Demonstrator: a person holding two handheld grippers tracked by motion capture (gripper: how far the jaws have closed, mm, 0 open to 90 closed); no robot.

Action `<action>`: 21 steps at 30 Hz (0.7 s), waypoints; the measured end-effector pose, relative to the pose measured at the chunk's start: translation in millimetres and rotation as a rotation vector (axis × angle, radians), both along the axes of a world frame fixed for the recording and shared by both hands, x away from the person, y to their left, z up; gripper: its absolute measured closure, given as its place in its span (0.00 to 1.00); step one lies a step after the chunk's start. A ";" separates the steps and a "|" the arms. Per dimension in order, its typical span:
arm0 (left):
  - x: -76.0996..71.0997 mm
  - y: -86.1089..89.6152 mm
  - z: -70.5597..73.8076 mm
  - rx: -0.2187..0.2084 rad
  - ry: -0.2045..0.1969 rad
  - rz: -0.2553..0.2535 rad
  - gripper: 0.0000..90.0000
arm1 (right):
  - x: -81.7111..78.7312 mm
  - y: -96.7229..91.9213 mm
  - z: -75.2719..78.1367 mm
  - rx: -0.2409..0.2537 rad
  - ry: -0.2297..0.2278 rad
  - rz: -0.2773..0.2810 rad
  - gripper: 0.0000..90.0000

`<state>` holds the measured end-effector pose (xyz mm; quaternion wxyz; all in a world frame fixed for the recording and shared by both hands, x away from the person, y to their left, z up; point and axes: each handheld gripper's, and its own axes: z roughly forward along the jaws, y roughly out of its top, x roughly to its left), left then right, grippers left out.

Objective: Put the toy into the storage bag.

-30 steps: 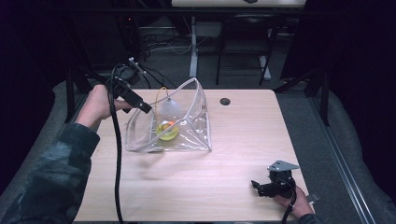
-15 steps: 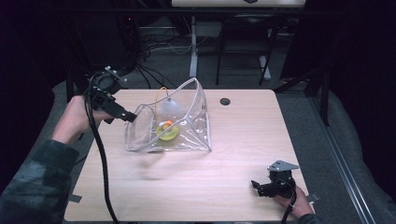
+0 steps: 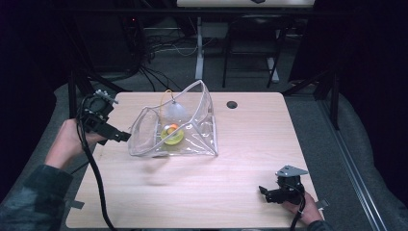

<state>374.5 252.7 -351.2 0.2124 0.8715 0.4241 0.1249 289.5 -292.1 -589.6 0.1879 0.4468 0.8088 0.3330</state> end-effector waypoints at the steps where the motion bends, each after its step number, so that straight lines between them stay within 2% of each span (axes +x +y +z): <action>1: -1.6 0.9 -3.6 -0.004 0.003 0.002 0.00 | 0.0 0.0 0.0 0.000 0.001 0.000 0.00; 8: -9.5 7.9 -29.7 -0.016 0.014 0.018 0.00 | 0.1 0.2 -0.2 0.007 -0.002 0.000 0.00; 12: -12.4 11.9 -47.2 -0.032 0.040 0.023 0.00 | 0.1 0.2 -0.3 0.007 -0.004 0.000 0.00; 16: -15.0 13.8 -67.8 -0.024 0.067 0.026 0.00 | 0.0 0.3 -0.2 0.006 -0.003 -0.001 0.00; 18: -15.9 15.0 -77.5 -0.034 0.074 0.034 0.00 | 0.0 0.3 -0.2 0.006 -0.003 -0.001 0.00; 21: -17.2 16.2 -89.3 -0.028 0.075 0.043 0.00 | 0.0 0.3 -0.3 0.005 -0.004 -0.001 0.00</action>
